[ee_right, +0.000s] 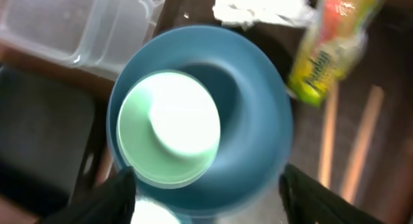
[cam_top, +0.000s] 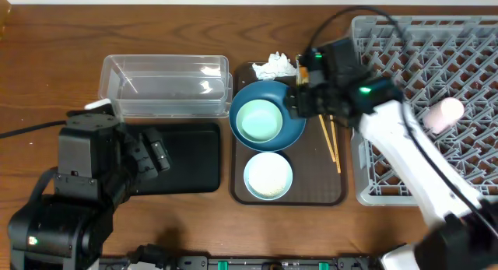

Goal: Sort waste into correct bins and load items into the dishwasher rack

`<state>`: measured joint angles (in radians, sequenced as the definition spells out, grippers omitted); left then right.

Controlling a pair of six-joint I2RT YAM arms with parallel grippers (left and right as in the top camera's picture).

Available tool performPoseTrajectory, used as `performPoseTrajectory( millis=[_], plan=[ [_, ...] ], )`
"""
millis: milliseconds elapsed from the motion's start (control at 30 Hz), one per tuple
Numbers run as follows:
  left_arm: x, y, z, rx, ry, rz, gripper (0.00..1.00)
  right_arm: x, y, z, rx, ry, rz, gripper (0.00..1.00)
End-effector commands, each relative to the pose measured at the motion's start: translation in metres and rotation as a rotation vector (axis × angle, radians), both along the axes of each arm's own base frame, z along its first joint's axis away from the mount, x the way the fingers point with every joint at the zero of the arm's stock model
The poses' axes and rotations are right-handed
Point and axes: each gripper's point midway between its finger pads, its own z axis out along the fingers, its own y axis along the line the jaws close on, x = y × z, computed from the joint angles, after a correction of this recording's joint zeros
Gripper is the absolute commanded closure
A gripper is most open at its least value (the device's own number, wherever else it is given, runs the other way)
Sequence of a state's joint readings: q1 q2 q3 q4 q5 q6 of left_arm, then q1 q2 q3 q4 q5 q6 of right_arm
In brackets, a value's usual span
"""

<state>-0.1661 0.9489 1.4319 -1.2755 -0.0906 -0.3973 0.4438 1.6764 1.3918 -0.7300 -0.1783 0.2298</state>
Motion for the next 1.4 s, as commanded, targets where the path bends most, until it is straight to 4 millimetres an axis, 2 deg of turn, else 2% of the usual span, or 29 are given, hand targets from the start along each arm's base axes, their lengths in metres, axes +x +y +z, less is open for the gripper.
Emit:
performPoseTrajectory(
  millis=[0, 100, 133, 233, 300, 333, 433, 500, 600, 667, 733, 900, 1000, 1067, 1167, 1267, 1367],
  plan=[
    [0.001, 0.008, 0.0, 0.03, 0.0, 0.039, 0.11, 0.001, 0.02, -0.046, -0.034, 0.071, -0.003, 0.37],
    [0.001, 0.008, 0.0, 0.03, 0.0, 0.039, 0.1, 0.001, 0.024, -0.085, -0.071, 0.151, -0.051, 0.44],
    [0.001, 0.008, 0.0, 0.03, 0.0, 0.039, 0.07, 0.0, 0.023, -0.095, -0.085, 0.176, -0.075, 0.45],
    [0.001, 0.008, 0.0, 0.03, 0.0, 0.039, 0.06, -0.003, 0.027, -0.121, -0.083, 0.237, -0.069, 0.51],
    [0.001, 0.008, 0.0, 0.03, 0.0, 0.039, 0.06, -0.005, 0.029, -0.129, -0.081, 0.258, -0.061, 0.72],
    [0.001, 0.008, 0.0, 0.03, 0.0, 0.039, 0.06, -0.005, 0.029, -0.129, -0.083, 0.257, -0.061, 0.81],
    [0.001, 0.008, 0.0, 0.03, 0.0, 0.039, 0.05, 0.001, 0.026, -0.116, -0.074, 0.223, -0.065, 0.96],
    [0.001, 0.008, 0.0, 0.03, 0.0, 0.039, 0.05, 0.006, 0.023, -0.099, -0.065, 0.183, -0.072, 0.99],
    [0.001, 0.008, 0.0, 0.03, 0.0, 0.039, 0.05, 0.014, 0.006, -0.058, -0.075, 0.083, -0.119, 0.99],
    [0.001, 0.008, 0.0, 0.03, 0.0, 0.039, 0.05, 0.018, -0.013, -0.027, -0.108, -0.002, -0.172, 0.99],
    [0.001, 0.008, 0.0, 0.03, 0.0, 0.039, 0.05, 0.022, -0.043, 0.006, -0.175, -0.104, -0.259, 0.99],
    [0.001, 0.008, 0.0, 0.03, 0.0, 0.039, 0.05, 0.025, -0.159, 0.098, -0.48, -0.425, -0.65, 0.99],
    [0.001, 0.008, 0.0, 0.03, 0.0, 0.039, 0.05, 0.021, -0.216, 0.132, -0.628, -0.541, -0.874, 0.99],
    [0.001, 0.008, 0.0, 0.03, 0.0, 0.039, 0.05, 0.024, -0.239, 0.138, -0.68, -0.566, -0.966, 0.99],
    [0.001, 0.008, 0.0, 0.03, 0.0, 0.039, 0.05, 0.032, -0.267, 0.134, -0.767, -0.577, -1.064, 0.99],
    [0.001, 0.008, 0.0, 0.03, 0.0, 0.039, 0.05, 0.05, -0.289, 0.121, -0.918, -0.569, -1.085, 0.99],
    [0.001, 0.008, 0.0, 0.03, 0.0, 0.039, 0.05, 0.071, -0.298, 0.104, -1.062, -0.545, -1.039, 0.99]
  ],
)
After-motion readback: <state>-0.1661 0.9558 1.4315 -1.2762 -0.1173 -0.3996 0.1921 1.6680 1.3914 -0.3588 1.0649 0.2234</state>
